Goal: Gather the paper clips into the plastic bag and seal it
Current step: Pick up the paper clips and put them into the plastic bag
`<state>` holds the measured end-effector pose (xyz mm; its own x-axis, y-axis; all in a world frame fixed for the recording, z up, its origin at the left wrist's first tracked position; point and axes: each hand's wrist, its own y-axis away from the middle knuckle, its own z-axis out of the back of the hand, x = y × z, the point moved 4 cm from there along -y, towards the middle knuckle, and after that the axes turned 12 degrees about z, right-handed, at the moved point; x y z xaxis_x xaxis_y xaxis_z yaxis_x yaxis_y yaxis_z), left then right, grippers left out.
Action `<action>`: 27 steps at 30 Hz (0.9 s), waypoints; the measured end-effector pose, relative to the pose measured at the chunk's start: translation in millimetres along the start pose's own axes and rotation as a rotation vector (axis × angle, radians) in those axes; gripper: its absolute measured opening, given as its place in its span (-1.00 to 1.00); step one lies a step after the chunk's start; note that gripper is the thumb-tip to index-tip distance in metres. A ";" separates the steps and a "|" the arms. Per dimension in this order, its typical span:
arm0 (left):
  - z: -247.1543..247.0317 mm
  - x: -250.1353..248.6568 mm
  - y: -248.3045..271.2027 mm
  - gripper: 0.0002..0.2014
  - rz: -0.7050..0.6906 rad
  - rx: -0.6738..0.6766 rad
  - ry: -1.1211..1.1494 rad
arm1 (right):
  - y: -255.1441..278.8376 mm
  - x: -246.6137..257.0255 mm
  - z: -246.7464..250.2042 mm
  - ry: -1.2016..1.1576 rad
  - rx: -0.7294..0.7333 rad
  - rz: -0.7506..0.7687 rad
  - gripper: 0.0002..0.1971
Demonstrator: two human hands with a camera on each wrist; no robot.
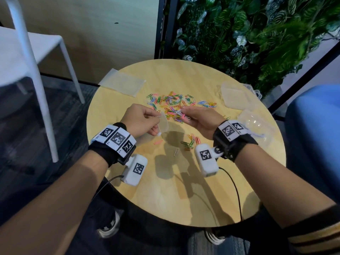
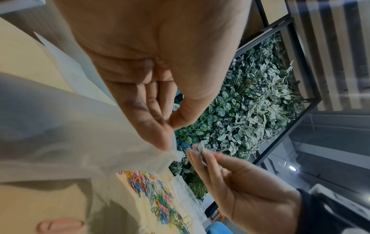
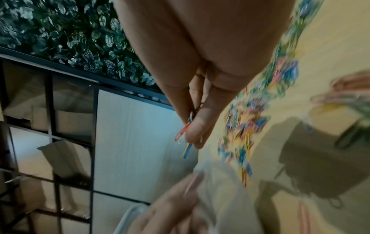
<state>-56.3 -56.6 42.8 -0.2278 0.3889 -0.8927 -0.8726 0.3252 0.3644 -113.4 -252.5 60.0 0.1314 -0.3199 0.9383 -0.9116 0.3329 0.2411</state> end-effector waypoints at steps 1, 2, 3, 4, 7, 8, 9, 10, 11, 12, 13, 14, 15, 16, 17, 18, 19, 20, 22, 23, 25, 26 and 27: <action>-1.8 0.8 -0.3 -0.84 0.001 0.005 0.002 | 2.1 -4.0 -10.0 -0.002 0.031 -0.013 -0.69; -3.0 1.2 0.3 -0.85 0.003 0.010 0.005 | 3.2 -8.7 -18.5 0.019 0.052 -0.022 -0.71; -3.9 1.9 0.3 -0.85 0.006 0.011 0.012 | 3.2 -14.2 -25.5 0.069 0.062 -0.029 -0.72; -4.1 2.4 0.2 -0.85 0.009 0.010 0.021 | 2.3 -19.5 -30.3 0.141 0.069 -0.029 -0.74; -3.2 4.7 -3.4 -0.84 0.020 0.002 0.034 | -2.8 -34.9 -38.8 0.368 0.127 -0.046 -0.70; -2.8 5.3 -4.3 -0.84 0.023 0.005 0.034 | -3.6 -38.1 -40.9 0.388 0.136 -0.062 -0.67; -3.2 5.5 -4.7 -0.85 0.024 0.010 0.034 | -3.4 -39.6 -42.7 0.392 0.134 -0.070 -0.64; -3.9 5.3 -4.5 -0.85 0.021 0.016 0.034 | -3.9 -39.7 -44.0 0.384 0.129 -0.071 -0.62; -5.1 5.0 -4.2 -0.85 0.018 0.021 0.033 | -4.0 -38.3 -45.0 0.386 0.126 -0.069 -0.61; -6.1 4.1 -3.4 -0.85 0.014 0.022 0.031 | -4.9 -36.4 -45.5 0.407 0.126 -0.061 -0.63; -7.1 3.5 -3.2 -0.85 0.013 0.019 0.031 | -4.8 -33.4 -46.3 0.463 0.130 -0.054 -0.69; -7.5 2.8 -2.5 -0.85 0.013 0.016 0.034 | -5.0 -30.8 -46.1 0.546 0.133 -0.043 -0.77; -7.4 2.3 -2.1 -0.85 0.016 0.012 0.039 | -4.7 -28.1 -45.9 0.639 0.142 -0.020 -0.84; -6.7 1.9 -1.4 -0.84 0.020 0.011 0.046 | -5.3 -26.2 -44.8 0.727 0.150 0.015 -0.86; -6.0 1.6 -0.8 -0.83 0.024 0.011 0.053 | -4.2 -23.6 -44.3 0.803 0.157 0.058 -0.90; -5.1 0.9 0.3 -0.83 0.023 0.014 0.061 | -1.6 -20.5 -45.0 0.868 0.169 0.110 -0.94; -4.8 0.4 1.4 -0.82 0.019 0.018 0.066 | 0.8 -18.5 -45.6 0.924 0.183 0.158 -0.97; -4.5 -0.2 2.6 -0.82 0.013 0.023 0.066 | 3.3 -16.1 -46.6 0.974 0.204 0.200 -0.96; -3.2 -0.8 3.8 -0.82 0.005 0.021 0.055 | 6.9 -10.9 -47.9 1.008 0.261 0.246 -0.93; -1.9 -0.9 3.5 -0.82 0.001 0.017 0.052 | 7.3 -8.2 -45.2 0.973 0.276 0.251 -0.90; 3.8 -2.1 2.4 -0.82 -0.006 0.001 0.057 | 4.2 -3.0 -29.9 0.923 0.220 0.270 -0.85; 8.0 -3.4 2.3 -0.81 -0.010 -0.008 0.061 | 2.3 -0.1 -17.8 0.996 0.174 0.291 -0.82; 11.7 -4.7 2.2 -0.81 -0.014 -0.016 0.064 | 1.2 1.1 -1.5 1.144 0.142 0.299 -0.79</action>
<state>-52.1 -47.7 50.9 -0.2420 0.3287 -0.9129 -0.8826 0.3163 0.3479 -113.7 -251.1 61.6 0.1118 0.7549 0.6462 -0.9907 0.1354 0.0133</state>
